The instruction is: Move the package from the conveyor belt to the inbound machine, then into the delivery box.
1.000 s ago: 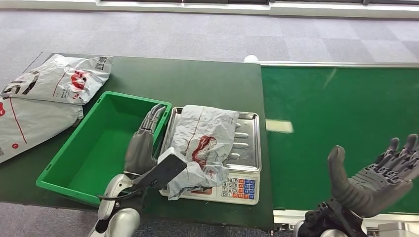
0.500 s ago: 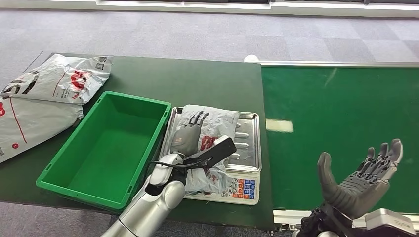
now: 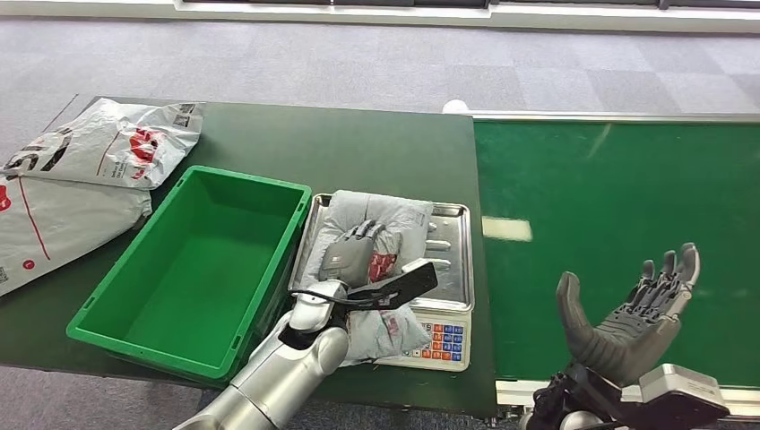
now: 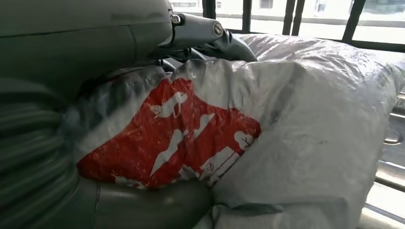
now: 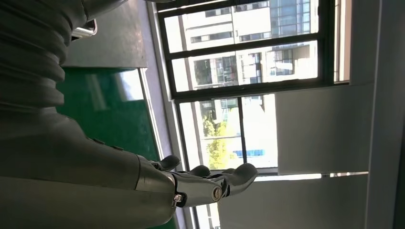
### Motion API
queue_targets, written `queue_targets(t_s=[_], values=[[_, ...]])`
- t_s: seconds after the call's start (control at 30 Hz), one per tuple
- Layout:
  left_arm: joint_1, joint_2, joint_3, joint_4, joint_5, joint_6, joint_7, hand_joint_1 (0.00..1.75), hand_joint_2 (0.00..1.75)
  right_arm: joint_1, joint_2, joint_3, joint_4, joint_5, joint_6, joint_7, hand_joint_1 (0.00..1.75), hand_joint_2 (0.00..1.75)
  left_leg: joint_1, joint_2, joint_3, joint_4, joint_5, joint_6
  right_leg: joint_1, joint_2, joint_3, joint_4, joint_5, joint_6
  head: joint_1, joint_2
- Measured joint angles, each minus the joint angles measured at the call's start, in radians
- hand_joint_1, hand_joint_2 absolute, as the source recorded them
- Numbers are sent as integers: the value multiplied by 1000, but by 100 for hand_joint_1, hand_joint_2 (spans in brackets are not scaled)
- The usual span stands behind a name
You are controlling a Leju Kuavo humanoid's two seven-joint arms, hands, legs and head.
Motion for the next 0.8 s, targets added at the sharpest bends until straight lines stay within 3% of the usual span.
queue_targets(t_s=[0.2,0.37,0.53,0.8], values=[[-15,6,10,36,-8,8,-15,175,175,-1,0,8,15,-2,0,0,0,175,0,-1,3,-1,0,0,0,0,5,0,-1,0,0,0],[2,34,56,-16,3,-6,-29,175,175,8,0,8,21,2,0,0,0,175,0,1,1,-1,-1,0,0,0,8,0,-1,-1,0,0],[59,77,129,-153,15,-22,-51,175,175,26,0,8,22,8,0,0,0,175,0,4,4,-2,0,-1,2,2,7,0,-1,-2,0,0],[176,168,287,-524,97,81,-119,175,175,61,0,8,22,9,-1,-1,0,175,1,4,-1,-2,2,-4,3,4,-4,2,1,-4,0,0]])
